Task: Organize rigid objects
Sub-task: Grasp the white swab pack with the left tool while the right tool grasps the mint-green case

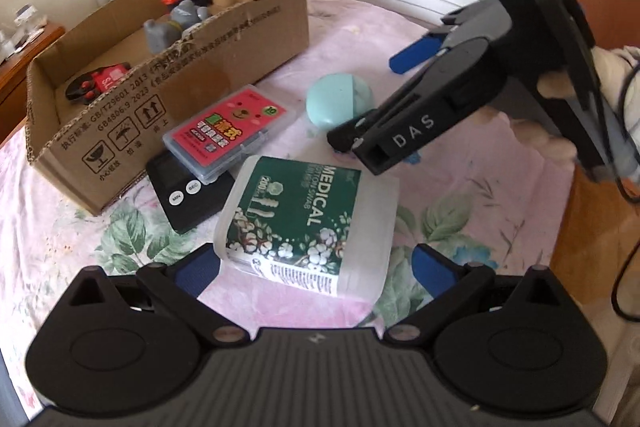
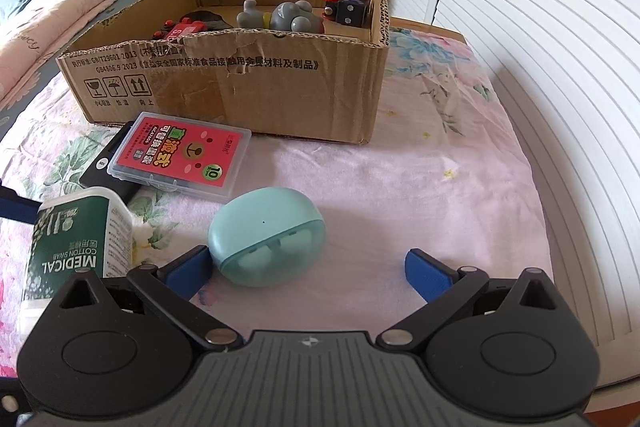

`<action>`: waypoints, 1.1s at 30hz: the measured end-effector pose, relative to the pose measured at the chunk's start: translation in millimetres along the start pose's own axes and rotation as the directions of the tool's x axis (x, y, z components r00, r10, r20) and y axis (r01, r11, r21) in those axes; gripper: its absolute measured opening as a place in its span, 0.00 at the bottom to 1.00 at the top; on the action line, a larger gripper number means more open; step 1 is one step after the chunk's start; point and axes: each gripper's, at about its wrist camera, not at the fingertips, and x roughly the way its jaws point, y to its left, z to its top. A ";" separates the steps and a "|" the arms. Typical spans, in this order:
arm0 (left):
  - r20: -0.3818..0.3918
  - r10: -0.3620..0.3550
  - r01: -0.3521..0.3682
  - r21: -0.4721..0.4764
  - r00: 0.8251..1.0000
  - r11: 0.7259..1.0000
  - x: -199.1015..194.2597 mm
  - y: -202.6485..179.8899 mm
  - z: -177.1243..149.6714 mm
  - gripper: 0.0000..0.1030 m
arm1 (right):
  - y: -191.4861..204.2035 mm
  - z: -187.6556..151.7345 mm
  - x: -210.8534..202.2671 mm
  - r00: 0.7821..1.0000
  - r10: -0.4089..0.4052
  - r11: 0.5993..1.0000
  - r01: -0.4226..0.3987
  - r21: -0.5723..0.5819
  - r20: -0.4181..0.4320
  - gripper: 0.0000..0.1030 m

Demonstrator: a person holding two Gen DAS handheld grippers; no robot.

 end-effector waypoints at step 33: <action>0.022 0.048 -0.044 -0.155 0.999 0.987 -14.6 34.2 -28.5 0.84 | 19.3 3.9 -3.5 0.979 0.202 0.945 -0.195 -0.262 -0.001 0.90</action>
